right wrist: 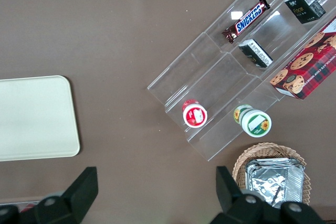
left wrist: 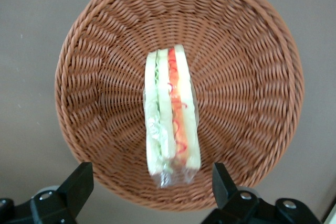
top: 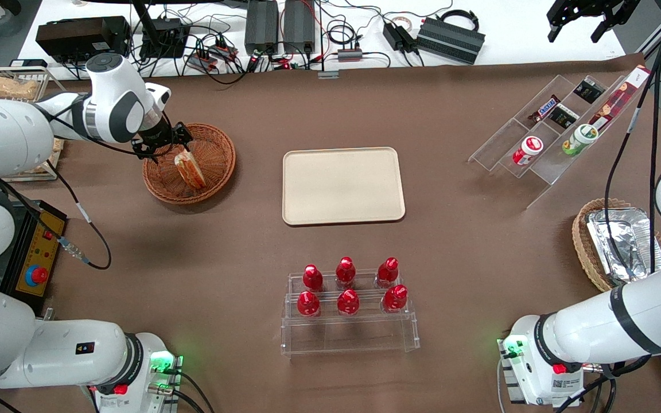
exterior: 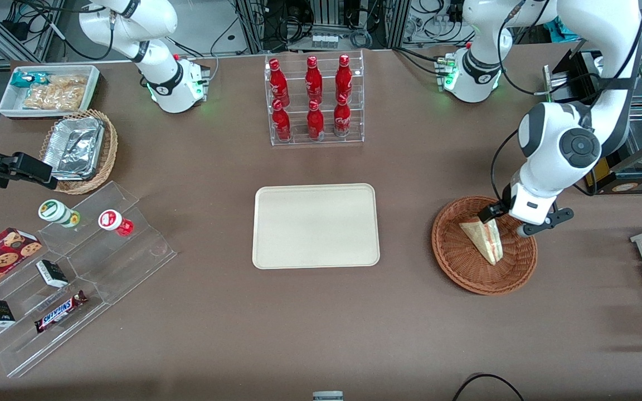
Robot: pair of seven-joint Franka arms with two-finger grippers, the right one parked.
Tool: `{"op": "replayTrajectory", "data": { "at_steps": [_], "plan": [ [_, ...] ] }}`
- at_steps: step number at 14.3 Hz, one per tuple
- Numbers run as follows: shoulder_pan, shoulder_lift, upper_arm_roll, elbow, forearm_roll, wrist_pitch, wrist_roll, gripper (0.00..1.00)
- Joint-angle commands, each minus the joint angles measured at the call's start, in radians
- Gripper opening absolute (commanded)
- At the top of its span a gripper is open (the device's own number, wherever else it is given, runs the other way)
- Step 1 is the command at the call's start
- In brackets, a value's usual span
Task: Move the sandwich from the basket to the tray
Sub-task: 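Close the left gripper on the sandwich and lift it from the basket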
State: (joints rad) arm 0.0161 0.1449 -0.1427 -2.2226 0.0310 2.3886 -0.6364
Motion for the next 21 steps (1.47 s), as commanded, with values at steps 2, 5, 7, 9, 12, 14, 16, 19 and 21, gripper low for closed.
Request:
{"op": "replayTrajectory", "data": {
  "at_steps": [2, 5, 7, 9, 12, 14, 16, 19, 21],
  "plan": [
    [-0.004, 0.065, -0.008, -0.005, -0.008, 0.101, -0.186, 1.0],
    [-0.002, 0.113, -0.008, -0.002, -0.008, 0.129, -0.193, 1.0],
    [-0.002, 0.127, -0.008, 0.0, -0.01, 0.123, -0.192, 0.7],
    [-0.002, 0.117, -0.008, 0.0, -0.008, 0.11, -0.183, 0.3],
    [-0.002, 0.084, -0.008, 0.035, -0.006, 0.005, -0.172, 0.14],
    [-0.005, 0.074, -0.009, 0.119, -0.006, -0.121, -0.148, 0.12],
    [-0.034, 0.088, -0.029, 0.219, -0.005, -0.236, -0.129, 0.12],
    [-0.129, 0.107, -0.032, 0.273, 0.0, -0.275, -0.033, 0.15],
    [-0.198, 0.166, -0.032, 0.351, 0.001, -0.305, -0.028, 0.14]
  ]
}}
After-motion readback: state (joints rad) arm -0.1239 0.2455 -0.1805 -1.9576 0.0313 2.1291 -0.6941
